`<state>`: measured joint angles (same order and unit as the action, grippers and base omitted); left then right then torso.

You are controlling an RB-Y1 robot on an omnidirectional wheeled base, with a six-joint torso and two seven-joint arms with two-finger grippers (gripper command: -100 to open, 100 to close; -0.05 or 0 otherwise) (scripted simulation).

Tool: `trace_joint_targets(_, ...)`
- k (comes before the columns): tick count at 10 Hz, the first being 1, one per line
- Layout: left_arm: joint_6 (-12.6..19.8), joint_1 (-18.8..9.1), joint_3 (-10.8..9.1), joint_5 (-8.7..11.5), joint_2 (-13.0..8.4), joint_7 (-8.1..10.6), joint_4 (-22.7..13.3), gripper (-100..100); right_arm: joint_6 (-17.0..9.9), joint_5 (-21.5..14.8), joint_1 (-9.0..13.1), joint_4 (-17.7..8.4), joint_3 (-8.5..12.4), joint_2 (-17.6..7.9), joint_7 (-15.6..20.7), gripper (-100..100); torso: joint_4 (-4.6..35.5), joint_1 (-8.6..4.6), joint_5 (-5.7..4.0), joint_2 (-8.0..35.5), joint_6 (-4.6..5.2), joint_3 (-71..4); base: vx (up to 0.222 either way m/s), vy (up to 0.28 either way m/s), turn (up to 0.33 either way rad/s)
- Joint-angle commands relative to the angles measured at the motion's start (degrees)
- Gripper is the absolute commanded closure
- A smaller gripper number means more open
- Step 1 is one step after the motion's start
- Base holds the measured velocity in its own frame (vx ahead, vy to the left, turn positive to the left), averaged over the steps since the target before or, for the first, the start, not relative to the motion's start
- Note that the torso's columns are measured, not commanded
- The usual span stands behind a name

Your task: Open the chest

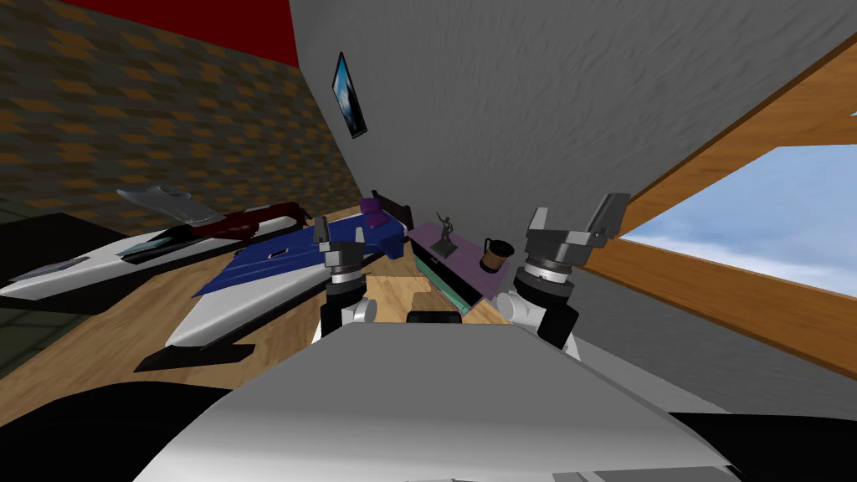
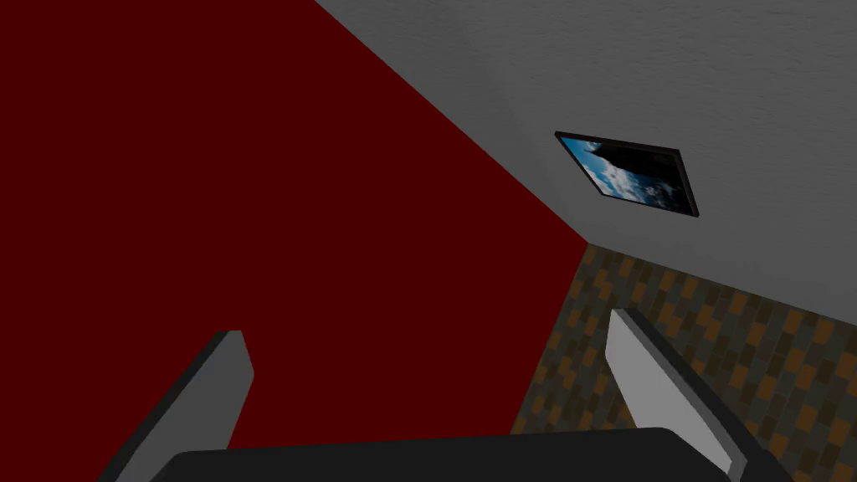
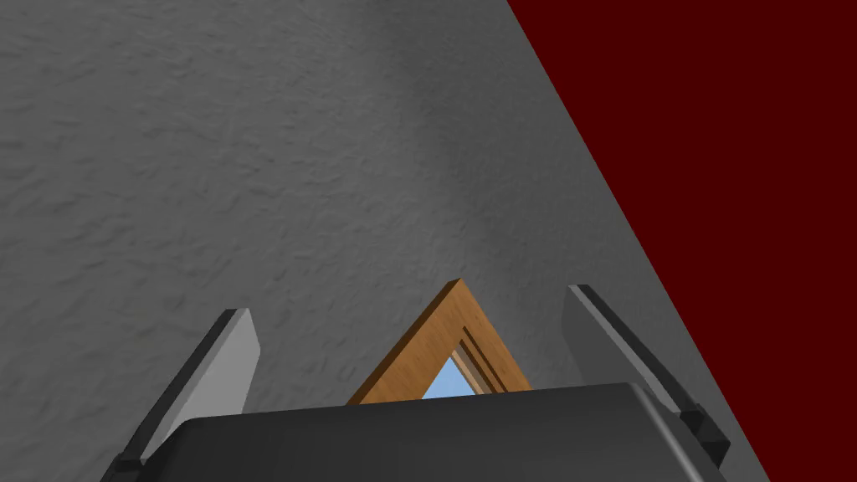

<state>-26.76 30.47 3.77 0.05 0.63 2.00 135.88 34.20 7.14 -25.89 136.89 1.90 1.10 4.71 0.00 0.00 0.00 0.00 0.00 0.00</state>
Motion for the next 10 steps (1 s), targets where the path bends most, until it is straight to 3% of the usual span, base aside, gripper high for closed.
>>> trace_joint_targets(1,0.00,0.00,0.00,0.00,0.00,0.00,0.00,0,0.00,0.00,0.00,0.00,0.00,0.00,0.00,0,2.35,0.00,0.00,2.32,0.00,-4.67,0.000,0.000,0.000)
trace_joint_targets(9,-0.01,0.00,0.00,0.00,0.00,0.00,0.02,0,0.00,0.00,0.00,0.02,0.00,0.00,0.00,0,35.37,0.00,0.00,35.39,0.00,-70.73,0.000,0.000,0.000)
trace_joint_targets(10,-0.01,0.00,0.00,0.00,0.00,0.00,0.02,0,-0.34,-0.62,0.06,-0.14,-0.40,-2.47,1.01,-100,39.60,0.00,0.00,39.62,0.00,-79.19,0.015,0.003,-0.004)
